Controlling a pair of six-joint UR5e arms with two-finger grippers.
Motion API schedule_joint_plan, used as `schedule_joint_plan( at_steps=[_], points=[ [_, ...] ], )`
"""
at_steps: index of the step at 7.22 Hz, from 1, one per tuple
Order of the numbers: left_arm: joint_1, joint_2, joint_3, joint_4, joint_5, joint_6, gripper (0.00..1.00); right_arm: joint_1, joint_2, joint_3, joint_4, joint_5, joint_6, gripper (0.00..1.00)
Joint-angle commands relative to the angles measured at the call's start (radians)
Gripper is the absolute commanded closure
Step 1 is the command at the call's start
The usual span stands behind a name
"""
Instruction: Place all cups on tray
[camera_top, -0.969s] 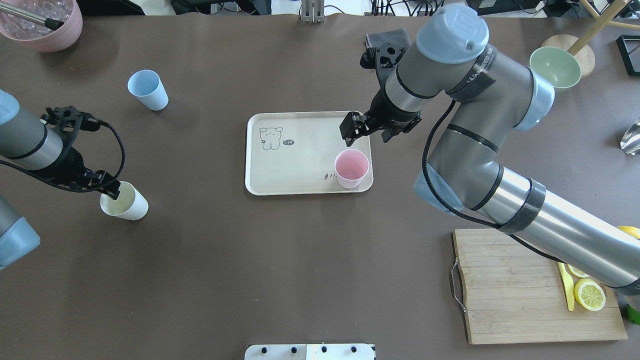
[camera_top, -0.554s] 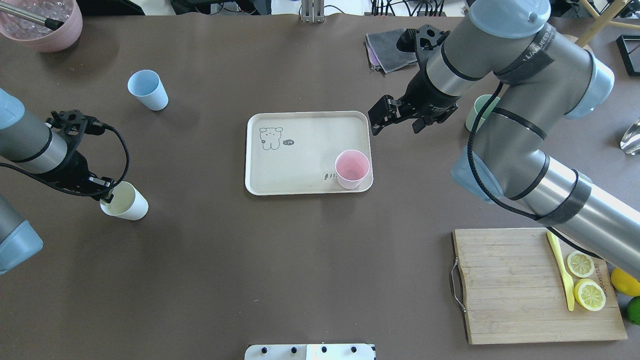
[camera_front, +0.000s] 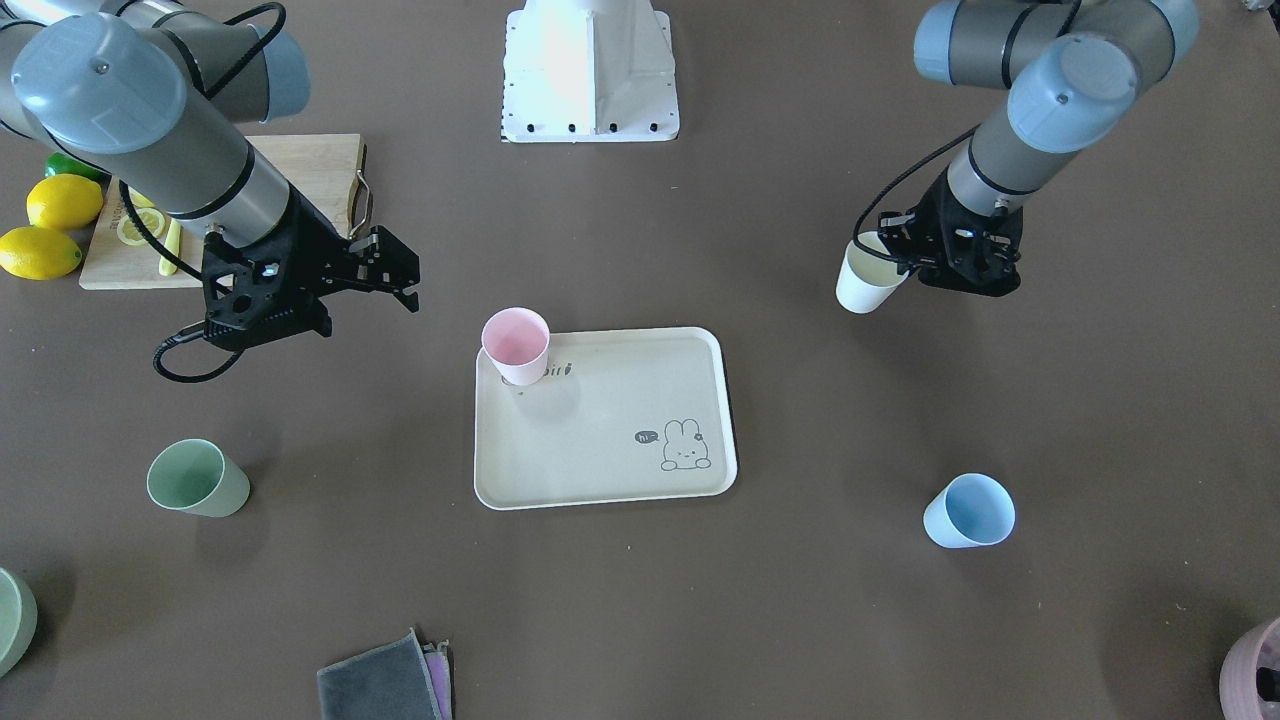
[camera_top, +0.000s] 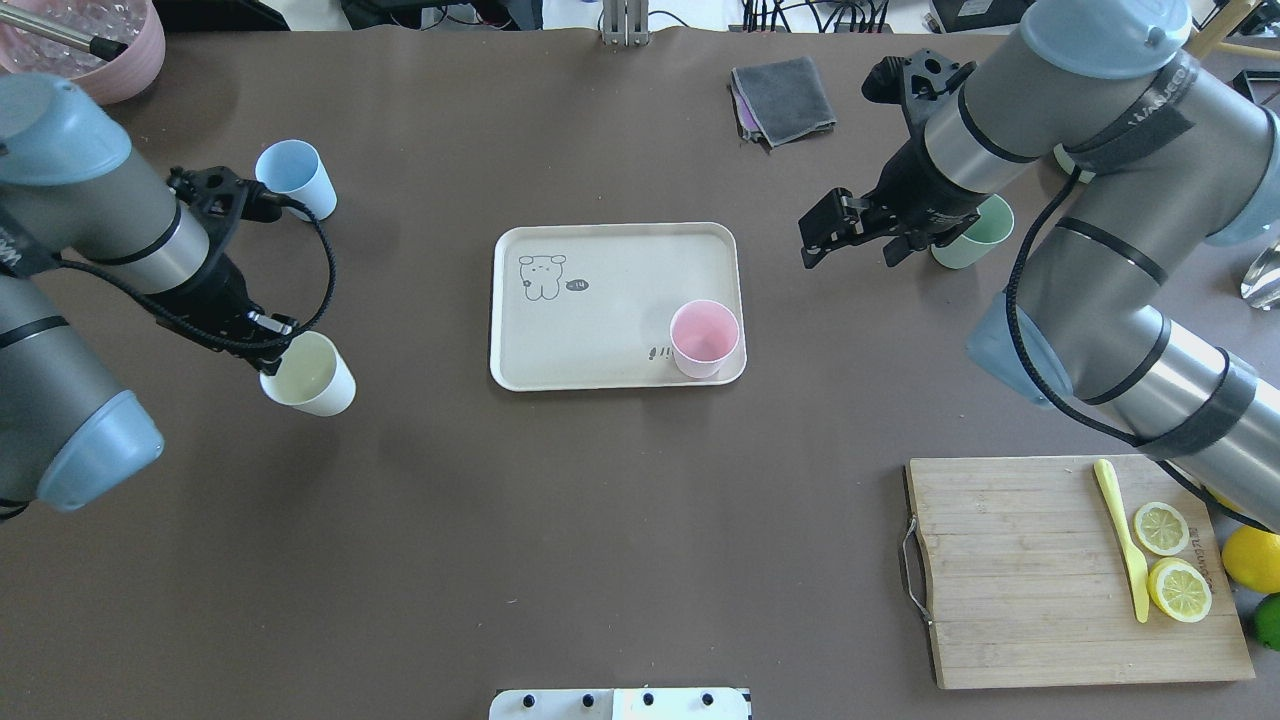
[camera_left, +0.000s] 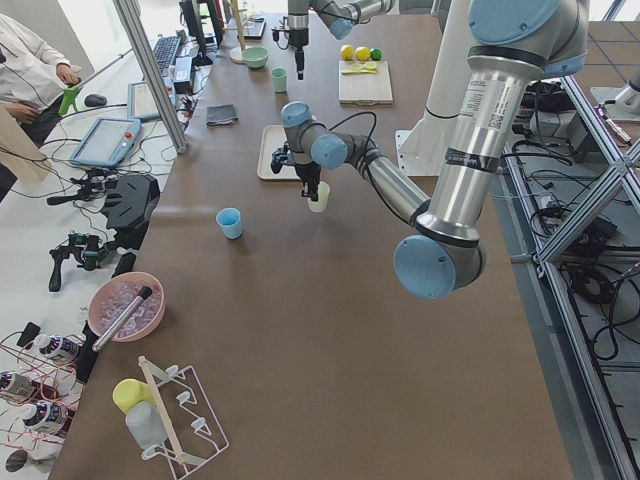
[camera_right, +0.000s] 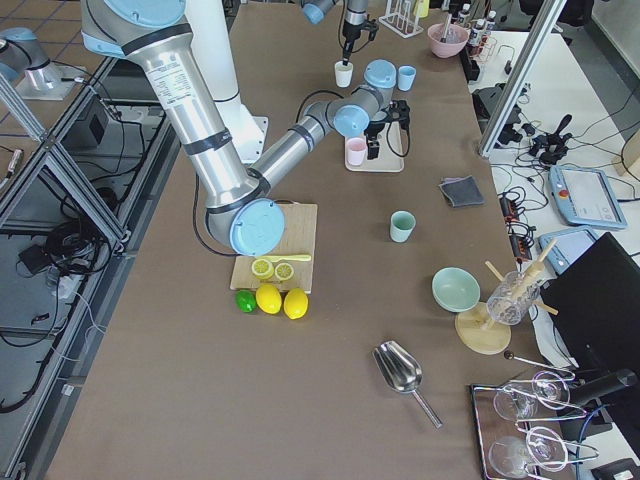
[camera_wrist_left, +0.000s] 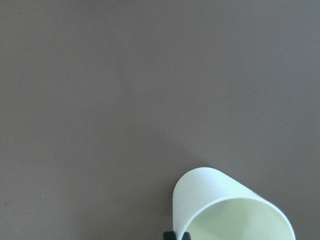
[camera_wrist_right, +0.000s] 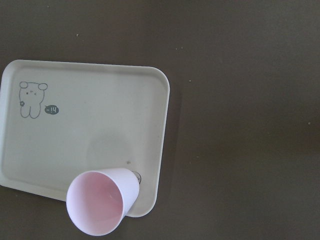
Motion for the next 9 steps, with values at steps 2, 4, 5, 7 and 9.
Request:
schedule_joint_plan(
  at_steps=[2,4,5,7,9],
  points=[
    [0.014,-0.325,0.171,0.142,-0.007,-0.066,1.0,0.059,-0.095,-0.022,0.0,-0.051,-0.1,0.0],
    [0.02,-0.434,0.373,-0.003,-0.007,-0.121,1.0,0.145,-0.11,-0.092,0.0,-0.05,-0.197,0.0],
    [0.04,-0.457,0.479,-0.128,-0.005,-0.161,1.0,0.177,-0.112,-0.129,0.0,-0.044,-0.271,0.0],
    [0.063,-0.456,0.523,-0.165,-0.001,-0.166,1.0,0.205,-0.109,-0.229,0.012,-0.053,-0.327,0.0],
    [0.071,-0.452,0.516,-0.166,0.001,-0.162,0.03,0.213,-0.077,-0.292,0.013,-0.053,-0.309,0.0]
  ],
)
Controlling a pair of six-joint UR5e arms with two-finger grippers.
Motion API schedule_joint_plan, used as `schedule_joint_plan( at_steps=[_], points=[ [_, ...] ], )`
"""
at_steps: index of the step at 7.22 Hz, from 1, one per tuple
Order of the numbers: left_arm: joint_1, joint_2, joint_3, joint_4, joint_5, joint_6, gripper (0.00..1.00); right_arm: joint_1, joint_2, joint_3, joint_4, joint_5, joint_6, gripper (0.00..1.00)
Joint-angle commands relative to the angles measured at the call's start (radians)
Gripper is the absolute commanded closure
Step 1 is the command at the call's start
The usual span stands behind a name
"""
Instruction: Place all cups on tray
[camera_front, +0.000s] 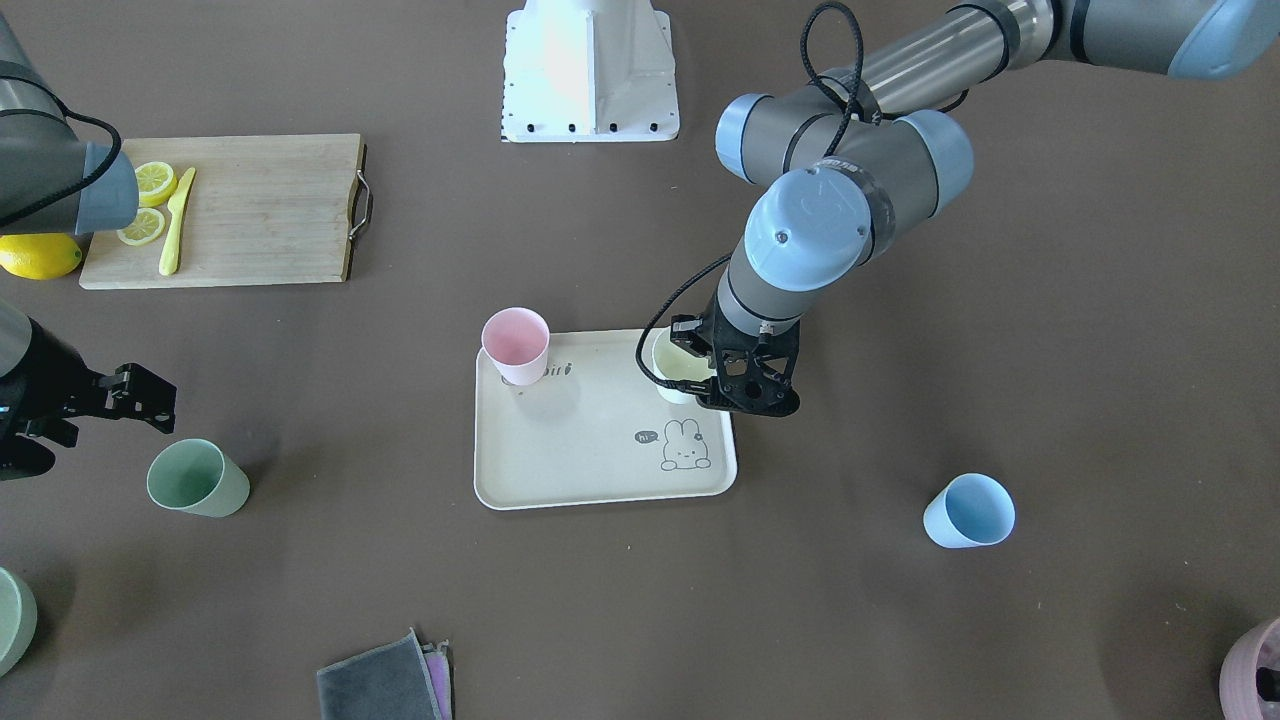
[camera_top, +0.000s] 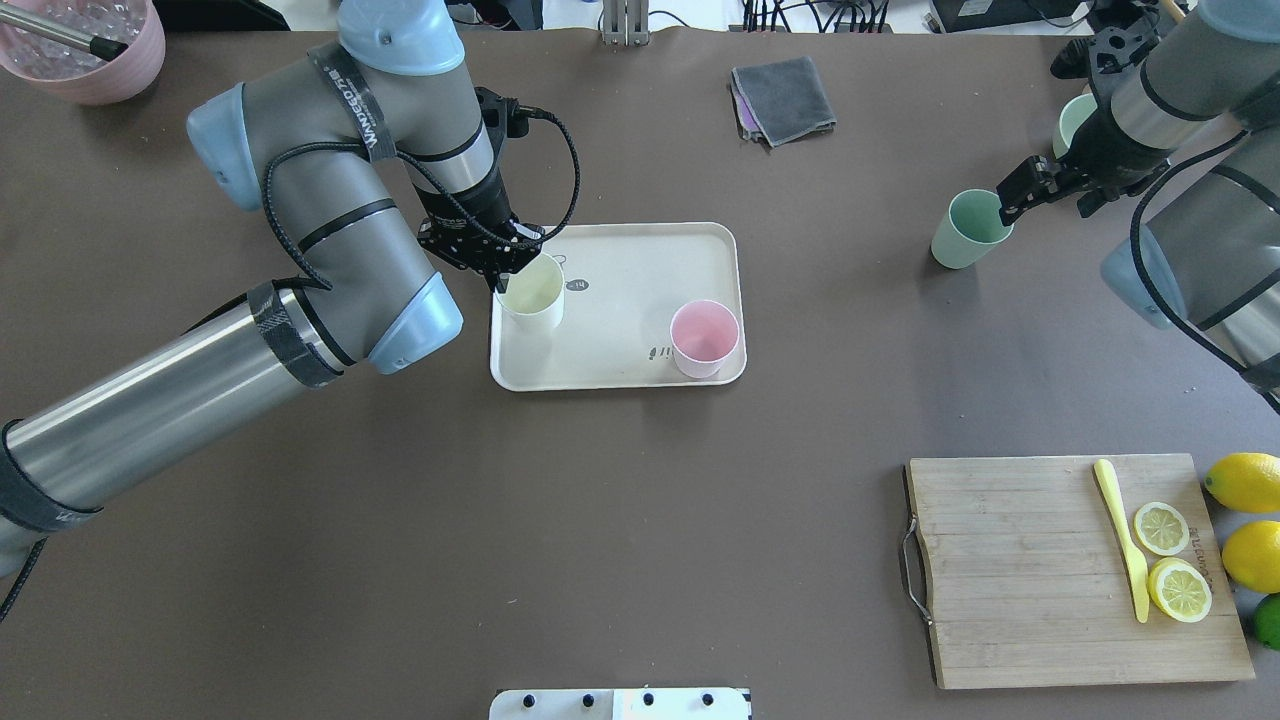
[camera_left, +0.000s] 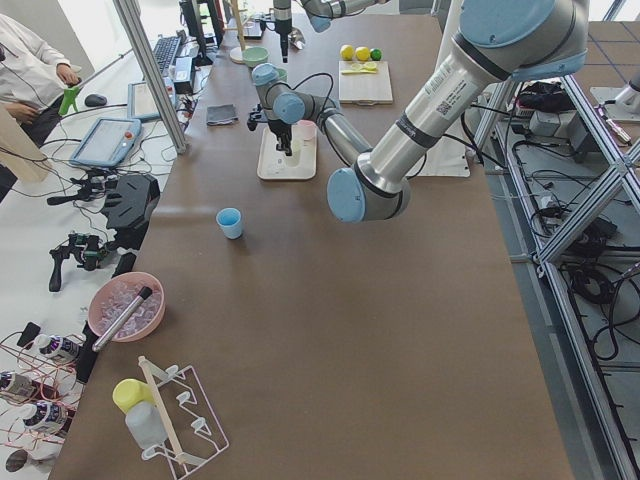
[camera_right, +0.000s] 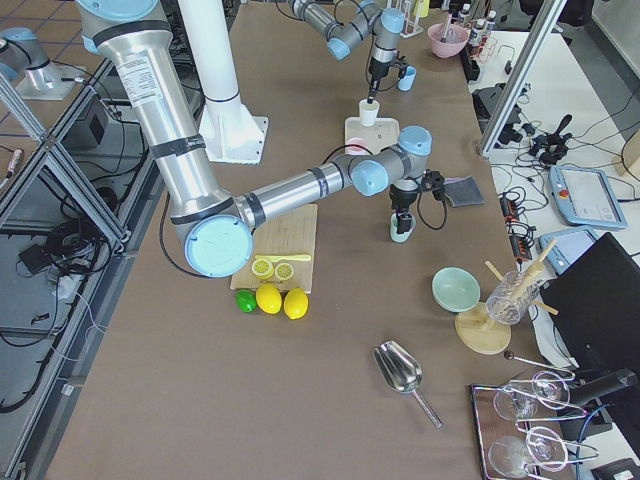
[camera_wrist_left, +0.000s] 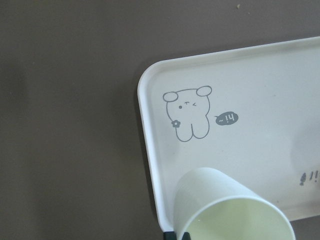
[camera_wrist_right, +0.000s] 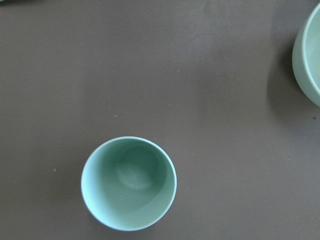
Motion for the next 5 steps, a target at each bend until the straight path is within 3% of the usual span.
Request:
schedule_joint_plan(
  at_steps=[1,3,5],
  points=[
    [0.005,0.004,0.0,-0.002,0.001,-0.002,0.02,0.006,0.071,-0.097,0.002,0.001,0.05,0.0],
    [0.0,0.007,-0.04,0.01,-0.005,-0.005,0.02,0.007,0.078,-0.177,0.075,0.0,0.053,0.01],
    [-0.003,0.033,-0.092,0.017,-0.003,-0.013,0.02,0.006,0.115,-0.236,0.086,0.0,0.068,0.15]
  ],
)
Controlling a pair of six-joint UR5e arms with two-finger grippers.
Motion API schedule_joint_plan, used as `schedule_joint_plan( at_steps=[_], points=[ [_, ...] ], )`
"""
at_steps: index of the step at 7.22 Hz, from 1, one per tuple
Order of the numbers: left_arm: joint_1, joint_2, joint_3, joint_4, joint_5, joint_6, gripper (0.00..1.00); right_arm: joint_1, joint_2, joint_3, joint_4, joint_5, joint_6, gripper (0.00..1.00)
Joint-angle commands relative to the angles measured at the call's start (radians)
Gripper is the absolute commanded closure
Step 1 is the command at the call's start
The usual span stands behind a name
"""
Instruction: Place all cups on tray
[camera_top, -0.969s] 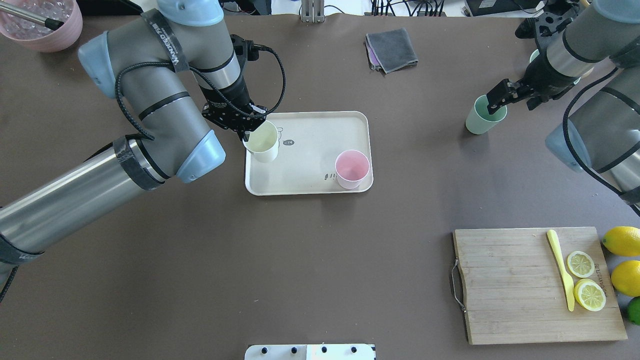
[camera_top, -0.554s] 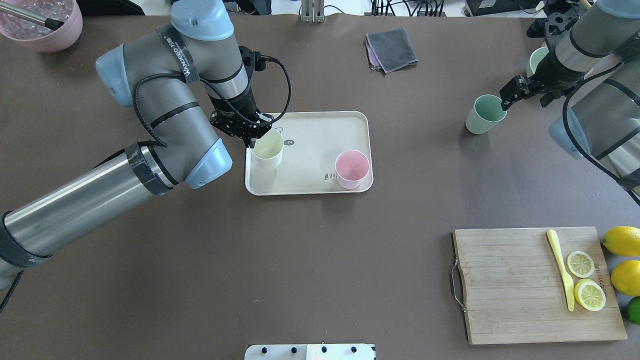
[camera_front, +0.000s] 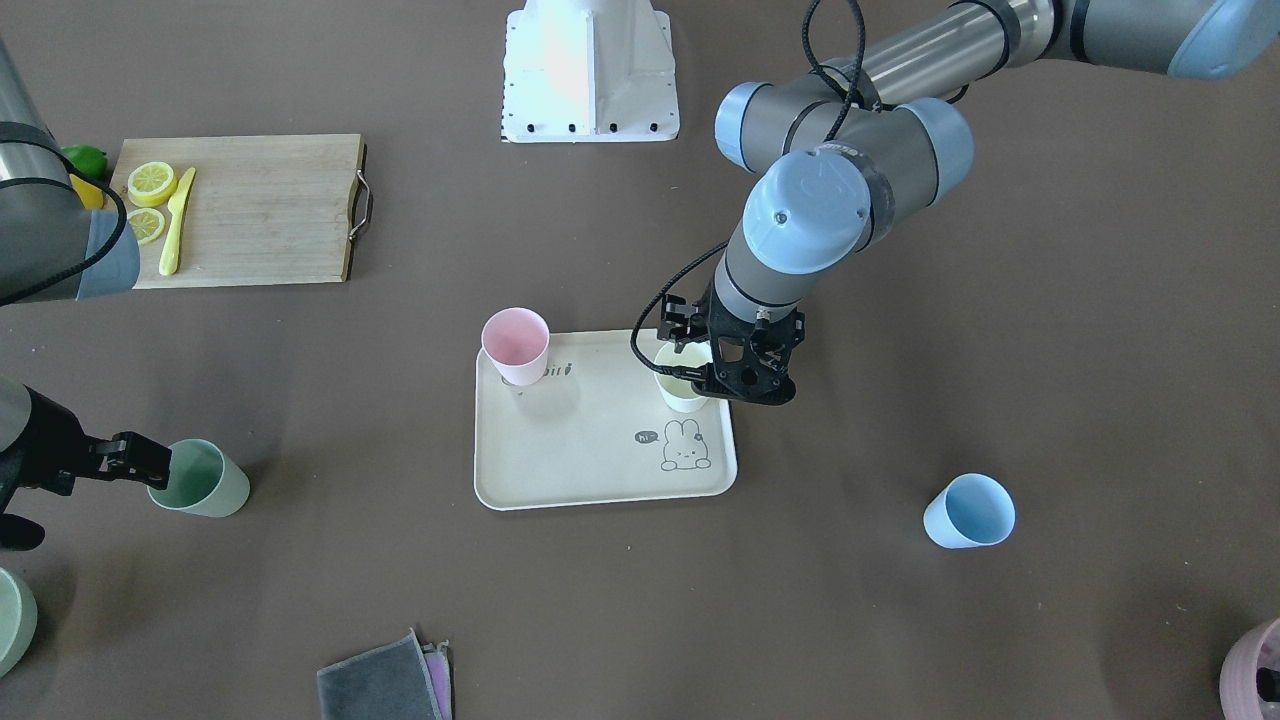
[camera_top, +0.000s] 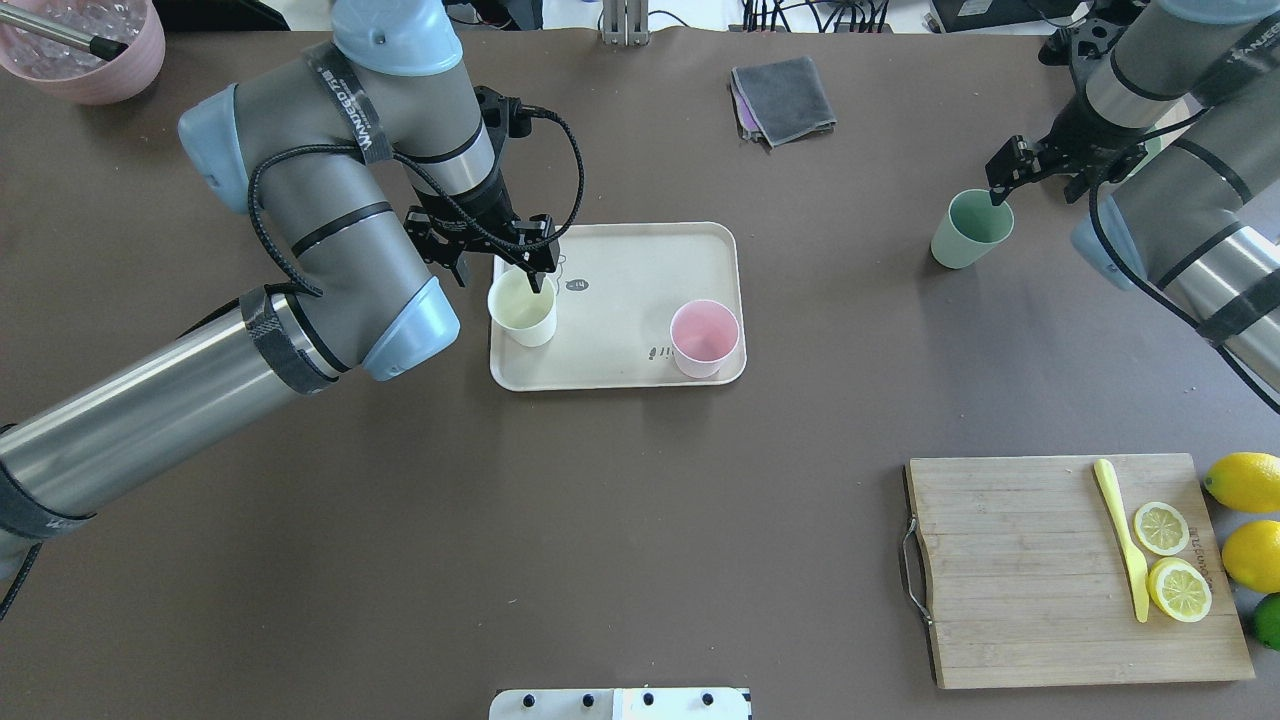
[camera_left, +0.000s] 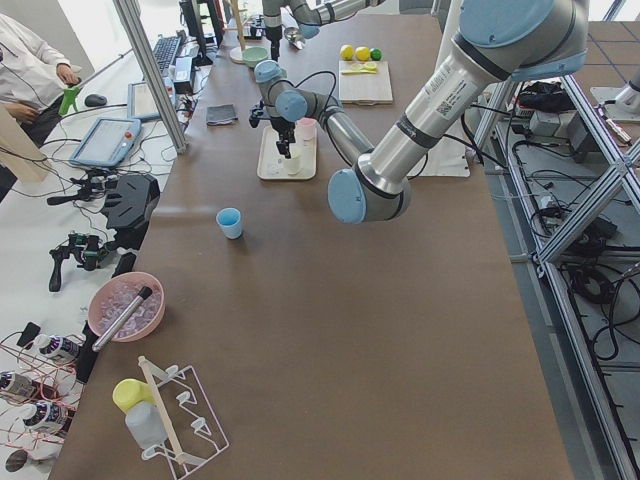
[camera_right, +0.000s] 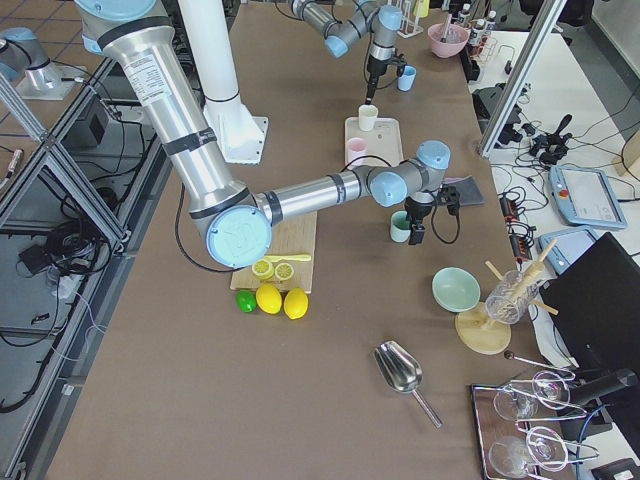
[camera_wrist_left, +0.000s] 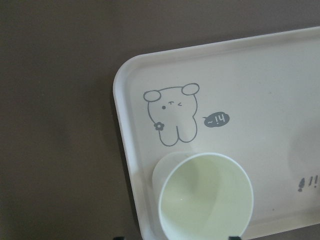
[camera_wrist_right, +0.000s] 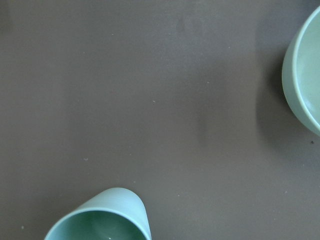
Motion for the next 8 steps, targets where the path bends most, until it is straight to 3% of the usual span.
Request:
schedule_joint_plan(
  at_steps=[1,2,3,4,5,7,8],
  points=[
    [-0.005,0.038,-0.1,0.052,0.0,-0.018,0.02,-0.008,0.005,-0.03,0.015,0.003,0.011,0.29],
    [-0.016,0.038,-0.151,0.138,-0.002,-0.018,0.02,-0.021,0.001,-0.03,0.015,0.006,0.005,0.58],
    [-0.042,0.05,-0.179,0.16,-0.006,-0.016,0.02,-0.035,-0.01,-0.029,0.015,0.011,0.002,0.79],
    [-0.056,0.058,-0.184,0.16,-0.056,-0.015,0.02,-0.035,-0.016,-0.018,0.015,0.023,0.0,0.85],
    [-0.062,0.061,-0.184,0.16,-0.06,-0.013,0.02,-0.035,-0.022,-0.014,0.017,0.064,-0.007,1.0],
    [-0.114,0.122,-0.184,0.159,-0.061,0.026,0.02,-0.029,-0.004,0.022,0.006,0.092,-0.018,1.0],
    [-0.172,0.16,-0.182,0.16,-0.061,0.169,0.02,-0.046,0.044,0.022,-0.005,0.097,0.003,1.0]
  ],
)
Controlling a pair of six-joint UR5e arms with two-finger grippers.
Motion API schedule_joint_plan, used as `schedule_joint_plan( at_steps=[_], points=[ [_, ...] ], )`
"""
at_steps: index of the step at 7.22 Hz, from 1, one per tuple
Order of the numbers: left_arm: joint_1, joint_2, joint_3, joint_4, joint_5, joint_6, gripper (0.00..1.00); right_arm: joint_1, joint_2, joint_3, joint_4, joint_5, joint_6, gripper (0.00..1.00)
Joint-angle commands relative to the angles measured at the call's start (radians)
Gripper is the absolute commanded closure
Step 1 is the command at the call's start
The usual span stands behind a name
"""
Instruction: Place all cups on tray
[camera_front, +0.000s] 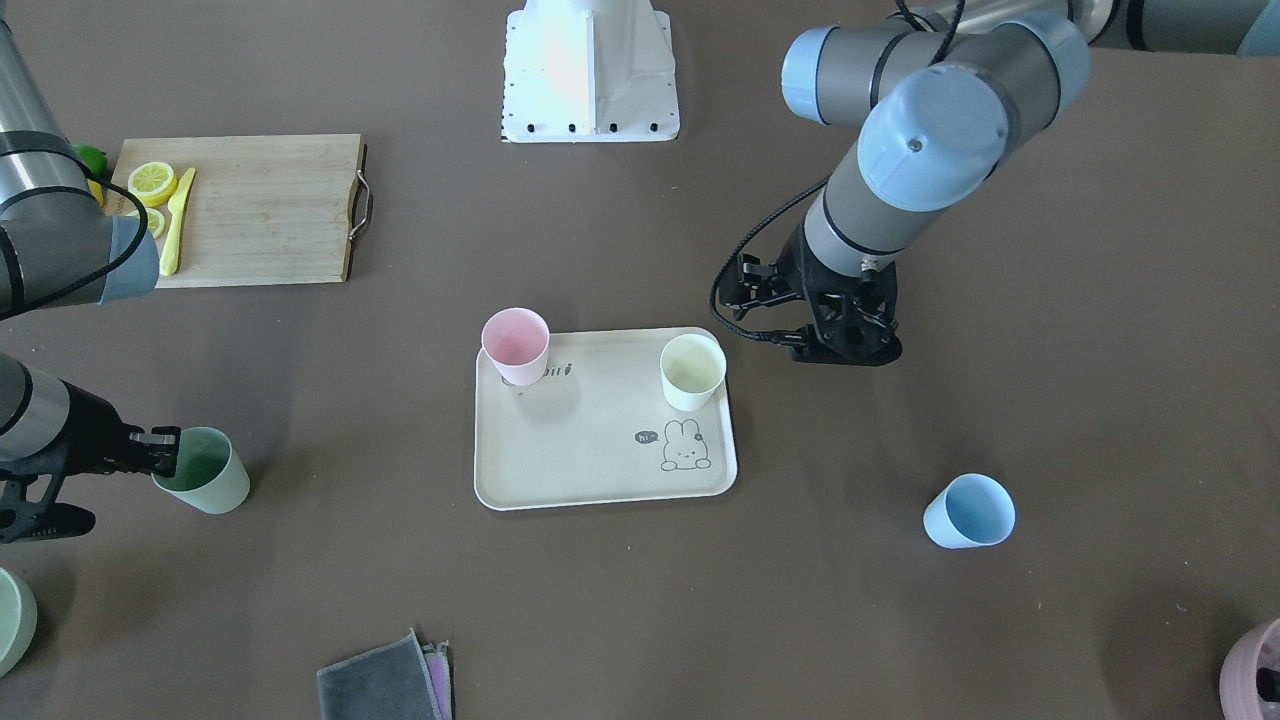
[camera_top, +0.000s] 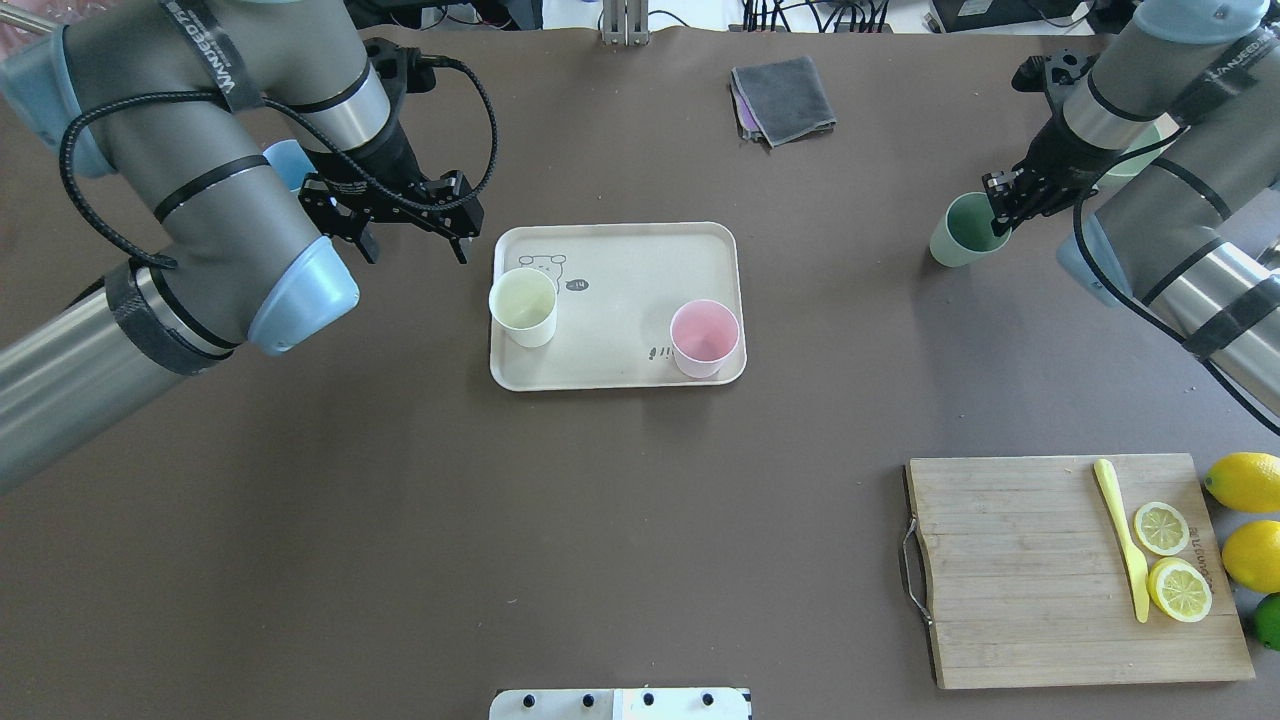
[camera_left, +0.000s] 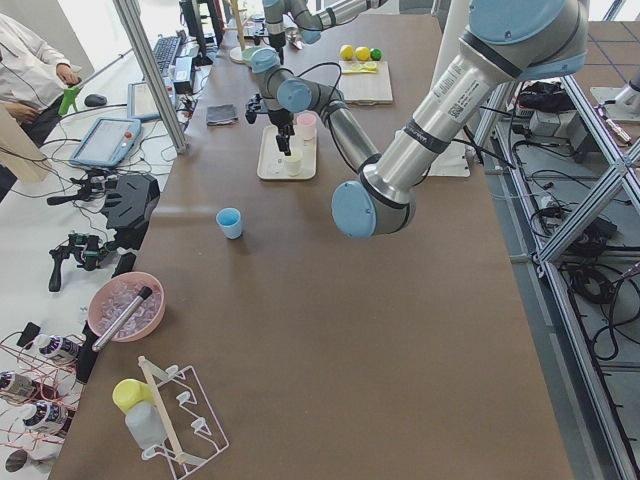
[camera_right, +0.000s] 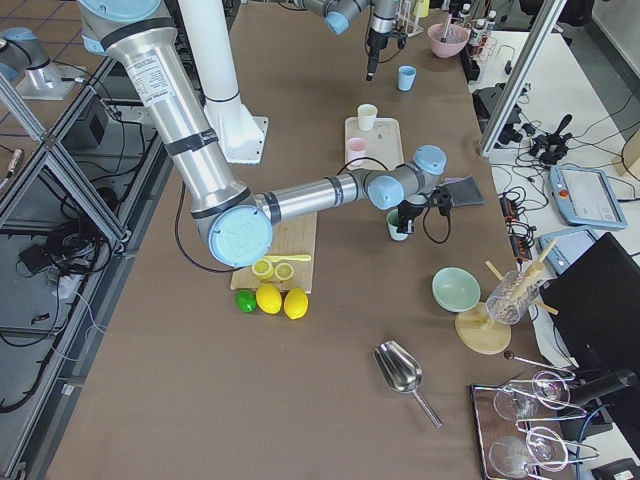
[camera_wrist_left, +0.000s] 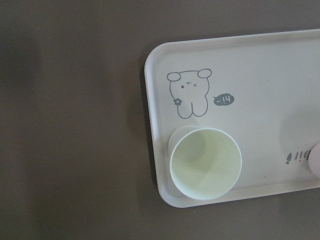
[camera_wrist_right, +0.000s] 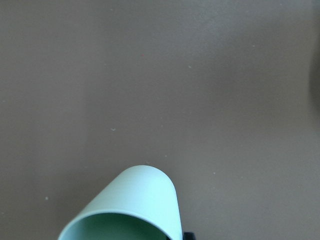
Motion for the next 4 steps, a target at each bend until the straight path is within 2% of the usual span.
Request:
schedule_joint_plan(
  at_steps=[1,3,4],
  points=[
    [-0.111,0.071,0.019,-0.002,-0.005,0.235,0.02,-0.036,0.115,0.012,-0.063,0.007,0.066,1.0],
    [-0.215,0.07,0.169,-0.067,-0.021,0.38,0.02,-0.131,0.235,0.012,-0.077,-0.016,0.213,1.0],
    [-0.223,0.062,0.276,-0.182,-0.019,0.377,0.02,-0.196,0.272,0.003,-0.075,-0.095,0.279,1.0]
  ],
)
